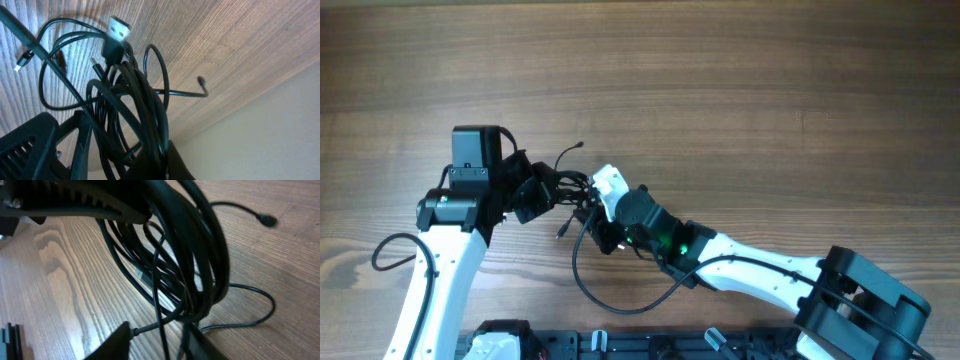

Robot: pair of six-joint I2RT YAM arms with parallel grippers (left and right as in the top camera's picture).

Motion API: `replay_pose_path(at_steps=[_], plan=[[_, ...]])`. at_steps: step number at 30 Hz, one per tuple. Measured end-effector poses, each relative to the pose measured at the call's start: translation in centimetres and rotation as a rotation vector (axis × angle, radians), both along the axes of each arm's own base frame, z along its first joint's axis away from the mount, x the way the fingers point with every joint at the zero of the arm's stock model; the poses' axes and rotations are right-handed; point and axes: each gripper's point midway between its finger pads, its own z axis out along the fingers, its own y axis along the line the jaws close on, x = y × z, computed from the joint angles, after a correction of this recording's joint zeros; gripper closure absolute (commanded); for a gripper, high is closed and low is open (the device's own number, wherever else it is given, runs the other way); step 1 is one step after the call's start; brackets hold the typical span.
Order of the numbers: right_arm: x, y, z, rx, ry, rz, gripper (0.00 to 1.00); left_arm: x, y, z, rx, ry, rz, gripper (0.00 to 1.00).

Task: Untangle cables

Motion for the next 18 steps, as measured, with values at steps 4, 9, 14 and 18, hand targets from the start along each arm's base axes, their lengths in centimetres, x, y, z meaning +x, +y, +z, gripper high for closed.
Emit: replay_pose_path(at_steps=[4, 9, 14, 18], plan=[[-0.5, -0.8, -1.6, -0.063, 0.04, -0.001, 0.49, -0.1, 0.0, 0.0, 0.0, 0.003, 0.0, 0.96], [-0.5, -0.8, -1.7, -0.067, 0.041, -0.001, 0.95, -0.1, 0.0, 0.0, 0.0, 0.003, 0.0, 0.96], [-1.4, -0.4, -2.2, -0.064, 0.07, 0.049, 0.96, -0.1, 0.0, 0.0, 0.0, 0.003, 0.0, 0.96], [-4.1, -2.6, -2.7, -0.159, 0.177, 0.103, 0.96, 0.0, 0.4, -0.2, 0.023, 0.005, 0.013, 0.96]])
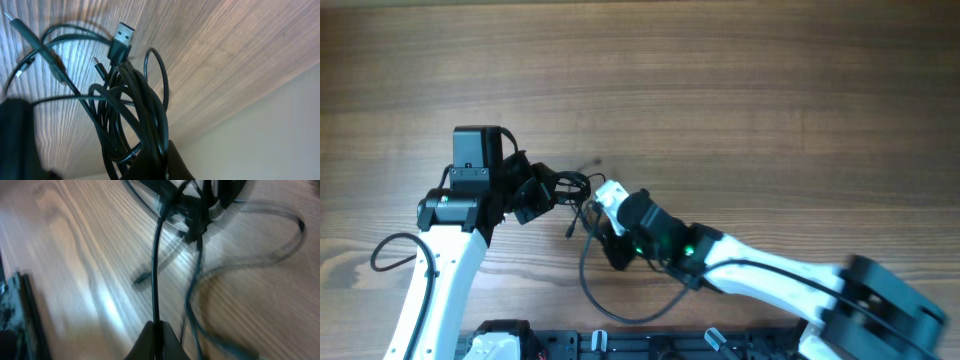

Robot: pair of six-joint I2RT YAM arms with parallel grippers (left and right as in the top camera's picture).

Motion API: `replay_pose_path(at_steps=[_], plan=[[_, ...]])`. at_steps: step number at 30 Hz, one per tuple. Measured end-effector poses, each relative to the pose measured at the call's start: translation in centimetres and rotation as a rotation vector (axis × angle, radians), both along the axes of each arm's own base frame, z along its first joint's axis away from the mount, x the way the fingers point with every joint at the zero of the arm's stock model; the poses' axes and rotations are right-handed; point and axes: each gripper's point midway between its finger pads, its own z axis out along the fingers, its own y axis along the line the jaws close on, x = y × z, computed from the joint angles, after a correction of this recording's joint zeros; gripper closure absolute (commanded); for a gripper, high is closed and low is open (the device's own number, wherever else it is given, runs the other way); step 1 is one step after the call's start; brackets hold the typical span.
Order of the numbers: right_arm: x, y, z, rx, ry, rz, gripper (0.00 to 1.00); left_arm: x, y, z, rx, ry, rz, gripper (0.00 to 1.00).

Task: Untangle cables

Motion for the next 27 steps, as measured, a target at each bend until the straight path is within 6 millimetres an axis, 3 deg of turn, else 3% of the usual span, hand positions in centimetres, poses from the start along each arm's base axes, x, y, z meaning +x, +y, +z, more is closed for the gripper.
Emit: replay_pose_path(at_steps=[4, 7, 8, 12, 14, 18, 21, 24, 25, 27], plan=[[-3.2, -5.3, 4.2, -0.082, 0.039, -0.001, 0.96, 0.1, 0.5, -0.2, 0.028, 0.002, 0.015, 0.96], [-4.3, -9.6, 5.4, -0.173, 0.026, -0.061, 0.95, 0.1, 0.5, -0.2, 0.031, 0.0, 0.016, 0.96], [-4.2, -12.1, 5.6, -0.234, 0.002, -0.126, 0.89, 0.1, 0.5, -0.2, 0.032, 0.0, 0.015, 0.96], [-3.2, -14.6, 5.3, -0.288, 0.004, -0.289, 0.43, 0.1, 0.5, -0.2, 0.036, -0.003, 0.015, 0.96], [-1.5, -12.8, 6.7, -0.174, -0.021, -0.359, 0.14, 0.2, 0.7, -0.2, 0.047, -0.007, 0.021, 0.96], [1.9, -6.7, 9.3, 0.063, -0.101, -0.347, 0.05, 0.2, 0.6, -0.2, 0.043, -0.007, 0.019, 0.96], [3.0, -2.2, 8.4, 0.13, -0.16, -0.22, 0.06, 0.2, 0.6, -0.2, 0.041, -0.006, 0.018, 0.96], [3.8, 0.3, 4.1, 0.07, -0.208, -0.116, 0.12, 0.2, 0.5, -0.1, 0.037, -0.008, 0.016, 0.96], [3.8, 0.7, 2.5, 0.042, -0.21, -0.092, 0.17, 0.2, 0.5, -0.1, 0.035, -0.008, 0.014, 0.96], [4.0, 1.1, -0.4, 0.0, -0.206, -0.065, 0.41, 0.2, 0.4, -0.1, 0.032, -0.008, 0.013, 0.96]])
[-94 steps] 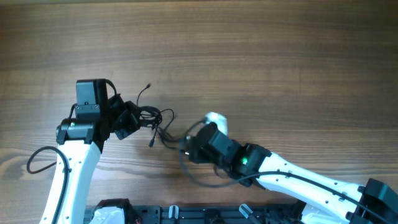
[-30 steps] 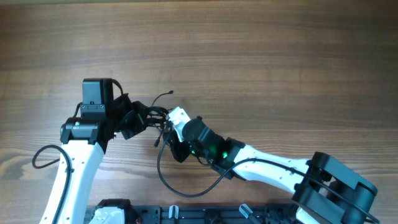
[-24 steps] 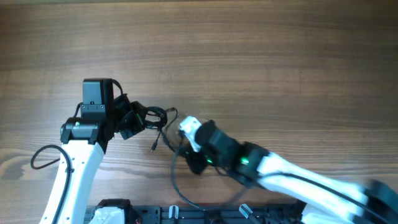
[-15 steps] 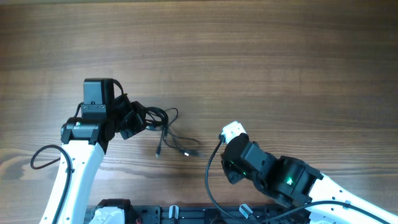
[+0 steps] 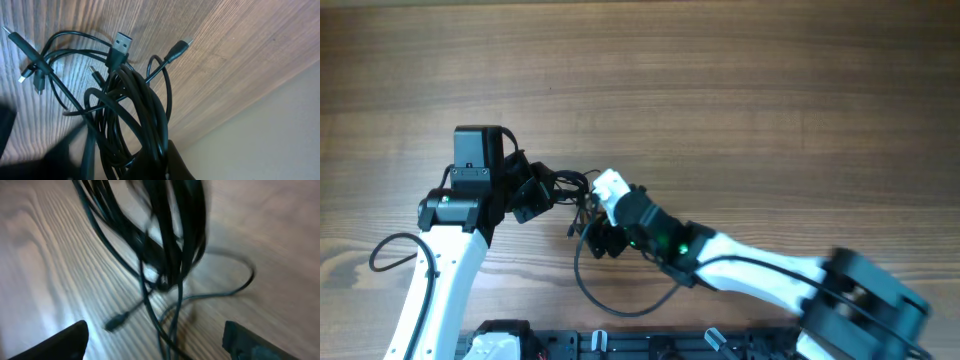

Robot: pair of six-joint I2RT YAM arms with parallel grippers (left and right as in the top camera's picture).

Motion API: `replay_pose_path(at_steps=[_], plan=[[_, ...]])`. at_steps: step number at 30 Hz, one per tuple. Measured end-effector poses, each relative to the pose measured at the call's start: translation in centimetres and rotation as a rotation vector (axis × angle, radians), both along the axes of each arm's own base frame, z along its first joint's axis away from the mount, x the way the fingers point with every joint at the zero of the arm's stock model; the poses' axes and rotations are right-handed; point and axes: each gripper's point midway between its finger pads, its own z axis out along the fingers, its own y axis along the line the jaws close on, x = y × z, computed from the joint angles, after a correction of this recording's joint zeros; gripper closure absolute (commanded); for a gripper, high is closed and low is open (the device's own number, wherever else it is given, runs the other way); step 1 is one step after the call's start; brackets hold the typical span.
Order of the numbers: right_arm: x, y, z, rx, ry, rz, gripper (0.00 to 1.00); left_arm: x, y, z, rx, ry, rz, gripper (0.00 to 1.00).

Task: Untangle cables

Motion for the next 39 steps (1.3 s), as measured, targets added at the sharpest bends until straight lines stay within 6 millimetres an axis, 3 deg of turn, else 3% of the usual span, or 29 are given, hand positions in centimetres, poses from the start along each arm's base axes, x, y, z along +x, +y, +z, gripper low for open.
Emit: replay_pose_path(at_steps=[1, 3, 4, 7, 10, 14, 16, 19, 25, 26, 28, 29, 30, 31, 33, 35, 37, 39], plan=[[-0.1, -0.1, -1.4, -0.029, 0.011, 0.007, 0.63, 0.0, 0.0, 0.0, -0.001, 0.0, 0.0, 0.96], [-0.2, -0.2, -3.1, -0.062, 0.025, 0.017, 0.95, 0.0, 0.0, 0.0, -0.001, 0.0, 0.0, 0.96], [-0.5, -0.3, -4.1, -0.079, 0.045, 0.02, 0.96, 0.0, 0.0, 0.0, -0.001, 0.0, -0.001, 0.96], [-0.9, 0.1, -3.8, -0.042, 0.081, 0.024, 0.96, 0.0, 0.0, 0.0, -0.001, -0.001, 0.0, 0.96], [-2.1, -0.9, -2.9, -0.052, 0.164, 0.005, 0.96, 0.0, 0.0, 0.0, 0.003, 0.0, 0.002, 0.96], [-4.0, -4.9, 0.8, -0.112, 0.221, -0.057, 0.96, 0.2, 0.5, -0.1, 0.025, -0.007, 0.015, 0.96], [-4.5, -7.8, 2.2, -0.169, 0.222, -0.128, 0.95, 0.7, 0.6, 0.2, 0.031, -0.03, 0.019, 0.96], [-4.9, -10.9, 2.5, -0.247, 0.221, -0.205, 0.96, 1.1, 0.6, 0.5, 0.031, -0.052, 0.02, 0.96], [-5.6, -11.6, 1.9, -0.26, 0.282, -0.238, 0.95, 3.2, 0.5, 1.9, 0.026, -0.156, 0.021, 0.96], [-5.8, -11.7, 1.8, -0.259, 0.295, -0.243, 0.91, 3.5, 0.5, 2.2, 0.024, -0.173, 0.02, 0.96], [-6.0, -11.9, 1.7, -0.261, 0.315, -0.257, 0.92, 3.8, 0.4, 2.5, 0.018, -0.192, 0.017, 0.96], [-6.1, -12.1, 1.5, -0.265, 0.332, -0.271, 0.85, 4.1, 0.3, 2.8, 0.017, -0.207, 0.017, 0.96], [-6.3, -12.3, 1.3, -0.267, 0.35, -0.29, 0.59, 4.2, 0.3, 2.9, 0.017, -0.216, 0.017, 0.96], [-6.5, -12.8, 1.0, -0.264, 0.394, -0.346, 0.0, 4.4, 0.3, 3.1, 0.015, -0.229, 0.016, 0.96], [-6.3, -12.6, 1.2, -0.215, 0.432, -0.415, 0.0, 5.5, -0.3, 4.4, -0.005, -0.305, -0.019, 0.96], [-5.7, -11.8, 1.7, -0.162, 0.428, -0.43, 0.0, 7.3, -1.2, 7.1, 0.046, -0.5, -0.156, 0.96], [-5.1, -10.9, 2.4, -0.1, 0.42, -0.443, 0.0, 8.7, -2.9, 11.3, 0.165, -0.789, -0.394, 0.96], [-4.9, -10.7, 2.9, -0.07, 0.421, -0.453, 0.0, 8.1, -4.6, 13.2, 0.257, -0.965, -0.611, 0.96]])
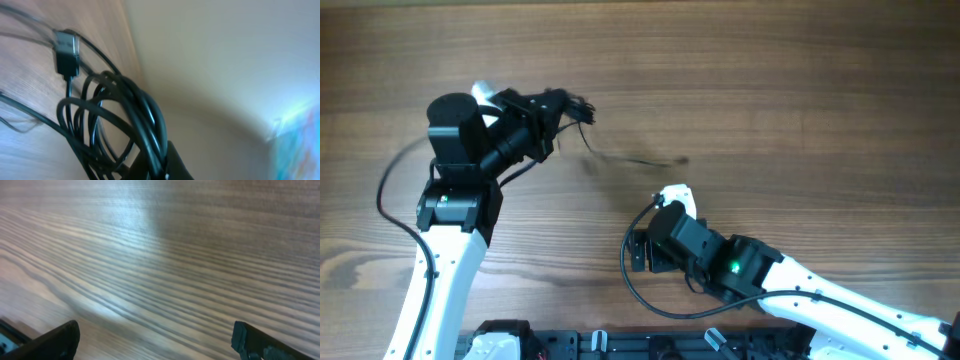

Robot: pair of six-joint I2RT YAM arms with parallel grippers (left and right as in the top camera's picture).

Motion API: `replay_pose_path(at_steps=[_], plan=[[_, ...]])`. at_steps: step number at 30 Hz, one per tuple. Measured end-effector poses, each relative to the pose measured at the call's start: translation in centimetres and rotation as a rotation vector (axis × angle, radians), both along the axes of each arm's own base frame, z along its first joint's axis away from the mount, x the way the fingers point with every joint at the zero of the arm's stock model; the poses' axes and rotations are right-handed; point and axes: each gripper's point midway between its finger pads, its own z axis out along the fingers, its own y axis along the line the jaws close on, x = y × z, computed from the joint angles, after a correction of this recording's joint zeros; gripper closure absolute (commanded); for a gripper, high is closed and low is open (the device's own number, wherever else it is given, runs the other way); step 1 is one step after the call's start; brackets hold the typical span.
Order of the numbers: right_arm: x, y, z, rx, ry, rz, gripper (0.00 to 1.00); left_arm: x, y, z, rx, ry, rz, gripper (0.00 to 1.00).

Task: Untangle cables

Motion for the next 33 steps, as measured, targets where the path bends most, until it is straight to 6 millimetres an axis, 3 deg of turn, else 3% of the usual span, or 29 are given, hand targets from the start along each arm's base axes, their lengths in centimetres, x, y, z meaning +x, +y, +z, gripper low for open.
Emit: replay_pose_path(at_steps=[6, 11, 15, 20, 23, 26, 33], plan=[[0.7, -0.2, 3.9, 0.041, -0.158, 0.088, 0.0, -3.8, -3.7, 0.6, 0.151, -0.242, -0.391, 0.96], [1.7, -1.0, 4.4, -0.015, -0.245, 0.126, 0.0, -6.4, -5.1, 0.5, 0.133, -0.293, -0.558, 0.96], [3.7, -2.7, 4.5, 0.018, -0.204, -0.035, 0.0, -9.1, -5.9, -0.4, 0.14, -0.339, -0.703, 0.96], [6.4, -4.6, 5.0, 0.205, -0.063, -0.344, 0.0, -10.7, -5.2, -4.3, 0.3, -0.312, -0.755, 0.96], [7.6, -3.0, 7.2, 0.4, -0.02, -0.377, 0.0, -10.8, -4.3, -6.1, 0.429, -0.316, -0.767, 0.96], [7.1, -0.9, 9.0, 0.555, 0.063, -0.355, 0.0, -10.6, -4.0, -6.7, 0.513, -0.367, -0.785, 0.96], [6.6, 0.6, 9.3, 0.731, 0.313, -0.514, 0.0, -10.4, -3.7, -6.9, 0.583, -0.428, -0.807, 0.96]])
